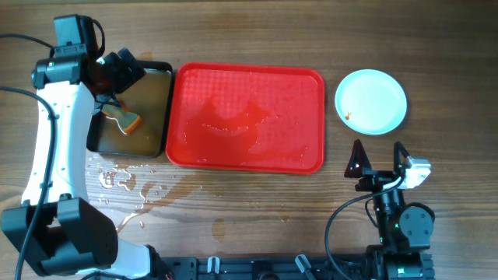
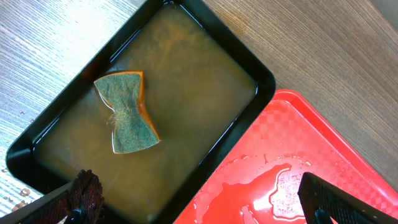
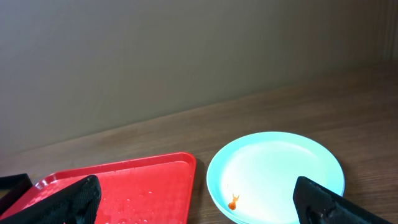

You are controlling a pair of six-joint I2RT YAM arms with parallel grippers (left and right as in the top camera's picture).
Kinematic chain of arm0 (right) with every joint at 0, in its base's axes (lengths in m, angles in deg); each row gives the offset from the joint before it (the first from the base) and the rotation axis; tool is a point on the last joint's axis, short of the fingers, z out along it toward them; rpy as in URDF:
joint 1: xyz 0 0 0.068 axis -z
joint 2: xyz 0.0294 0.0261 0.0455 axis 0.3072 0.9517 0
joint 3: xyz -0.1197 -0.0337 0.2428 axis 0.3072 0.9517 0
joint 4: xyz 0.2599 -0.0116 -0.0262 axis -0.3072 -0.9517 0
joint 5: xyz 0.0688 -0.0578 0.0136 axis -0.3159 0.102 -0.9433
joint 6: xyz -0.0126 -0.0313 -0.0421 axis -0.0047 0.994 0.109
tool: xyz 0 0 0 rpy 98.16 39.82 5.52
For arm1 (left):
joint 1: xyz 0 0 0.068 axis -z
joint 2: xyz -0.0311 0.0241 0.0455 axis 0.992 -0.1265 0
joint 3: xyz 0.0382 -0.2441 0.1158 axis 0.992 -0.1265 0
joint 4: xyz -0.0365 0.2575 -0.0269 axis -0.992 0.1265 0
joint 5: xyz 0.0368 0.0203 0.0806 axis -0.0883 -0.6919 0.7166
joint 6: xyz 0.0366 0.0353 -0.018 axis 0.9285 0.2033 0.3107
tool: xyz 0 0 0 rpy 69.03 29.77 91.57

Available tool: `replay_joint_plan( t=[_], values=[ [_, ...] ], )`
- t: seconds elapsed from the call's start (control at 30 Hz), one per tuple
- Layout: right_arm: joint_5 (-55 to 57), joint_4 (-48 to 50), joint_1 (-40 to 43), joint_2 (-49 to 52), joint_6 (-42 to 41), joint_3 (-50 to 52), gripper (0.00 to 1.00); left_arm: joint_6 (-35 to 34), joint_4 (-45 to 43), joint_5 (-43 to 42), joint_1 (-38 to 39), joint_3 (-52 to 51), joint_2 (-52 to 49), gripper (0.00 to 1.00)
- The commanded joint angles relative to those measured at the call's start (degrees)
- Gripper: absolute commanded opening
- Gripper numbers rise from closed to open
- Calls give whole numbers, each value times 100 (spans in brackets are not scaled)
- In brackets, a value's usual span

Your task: Clean dirty plates on tray and stack at the side

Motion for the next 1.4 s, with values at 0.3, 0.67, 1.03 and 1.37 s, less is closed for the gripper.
replay_joint_plan(
  t=[0.3,0.67,1.03,1.37],
  values=[
    [-2,26,-33,-35,-48,15,100,-31,-11,-66,-2,13,-33,100],
    [-2,26,-33,-35,-48,15,100,-9,-245,177,35,-179,553,100],
    [-2,26,-33,-35,-46,15,100,1259,-4148,-411,326,-4572,4317,100],
    [-2,26,-33,-35,-48,15,100,2227,-5355,-872,330,-7742,7995,100]
  ],
)
